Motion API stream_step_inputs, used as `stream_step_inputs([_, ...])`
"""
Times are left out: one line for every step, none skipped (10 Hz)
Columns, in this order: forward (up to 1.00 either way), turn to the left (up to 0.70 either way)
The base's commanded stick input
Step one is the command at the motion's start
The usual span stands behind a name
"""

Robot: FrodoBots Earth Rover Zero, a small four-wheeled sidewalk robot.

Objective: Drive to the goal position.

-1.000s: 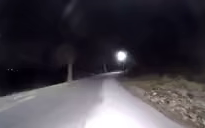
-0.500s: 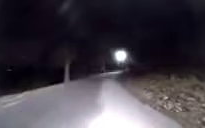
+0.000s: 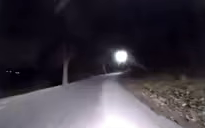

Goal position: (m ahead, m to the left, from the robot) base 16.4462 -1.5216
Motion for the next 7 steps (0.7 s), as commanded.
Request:
stream_step_inputs([1.0, 0.0])
stream_step_inputs([1.0, 0.0])
stream_step_inputs([1.0, 0.0])
stream_step_inputs([1.0, 0.0])
stream_step_inputs([1.0, 0.0])
stream_step_inputs([1.0, 0.0])
stream_step_inputs([1.0, 0.0])
